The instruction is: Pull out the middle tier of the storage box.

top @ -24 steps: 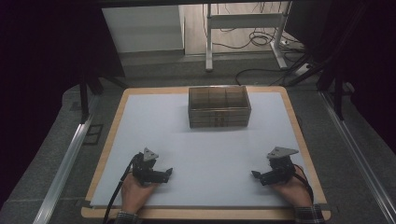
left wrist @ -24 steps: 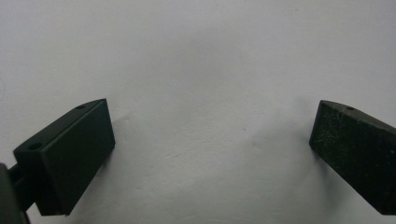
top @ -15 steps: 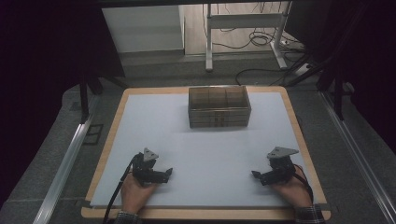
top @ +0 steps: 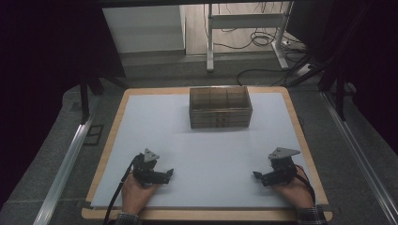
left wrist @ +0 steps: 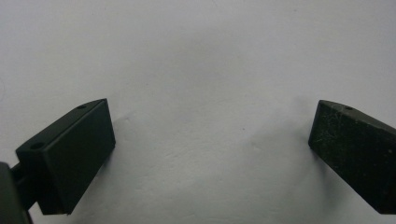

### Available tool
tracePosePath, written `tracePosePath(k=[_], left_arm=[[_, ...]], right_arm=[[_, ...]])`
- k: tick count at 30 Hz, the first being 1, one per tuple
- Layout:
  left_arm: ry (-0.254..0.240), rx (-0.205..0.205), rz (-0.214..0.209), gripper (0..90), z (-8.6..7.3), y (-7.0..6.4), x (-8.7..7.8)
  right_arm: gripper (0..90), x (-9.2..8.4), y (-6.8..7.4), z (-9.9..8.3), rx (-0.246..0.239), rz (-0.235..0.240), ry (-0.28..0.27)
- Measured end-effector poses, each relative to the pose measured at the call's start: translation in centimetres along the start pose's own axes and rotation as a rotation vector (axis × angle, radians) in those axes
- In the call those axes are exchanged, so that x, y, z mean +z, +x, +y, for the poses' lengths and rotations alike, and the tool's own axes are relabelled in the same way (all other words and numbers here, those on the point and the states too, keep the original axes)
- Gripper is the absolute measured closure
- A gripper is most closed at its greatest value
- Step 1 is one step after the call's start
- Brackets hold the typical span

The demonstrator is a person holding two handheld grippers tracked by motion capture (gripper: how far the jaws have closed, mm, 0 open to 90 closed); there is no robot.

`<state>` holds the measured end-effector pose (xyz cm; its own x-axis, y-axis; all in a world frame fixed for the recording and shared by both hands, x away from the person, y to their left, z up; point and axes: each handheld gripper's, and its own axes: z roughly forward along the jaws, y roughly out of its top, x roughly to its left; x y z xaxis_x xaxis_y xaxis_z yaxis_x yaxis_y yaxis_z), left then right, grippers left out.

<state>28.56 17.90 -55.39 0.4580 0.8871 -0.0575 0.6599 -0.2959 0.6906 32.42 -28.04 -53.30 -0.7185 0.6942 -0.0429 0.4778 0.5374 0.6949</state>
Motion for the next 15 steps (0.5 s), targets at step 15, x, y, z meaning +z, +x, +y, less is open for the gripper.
tracePosePath(k=[15], left_arm=[[0.002, 0.001, 0.000, 0.0, 0.01, 0.01, 0.00]], right_arm=[[6.0, -0.27, -0.01, 0.04, -0.006, -0.001, -0.006]])
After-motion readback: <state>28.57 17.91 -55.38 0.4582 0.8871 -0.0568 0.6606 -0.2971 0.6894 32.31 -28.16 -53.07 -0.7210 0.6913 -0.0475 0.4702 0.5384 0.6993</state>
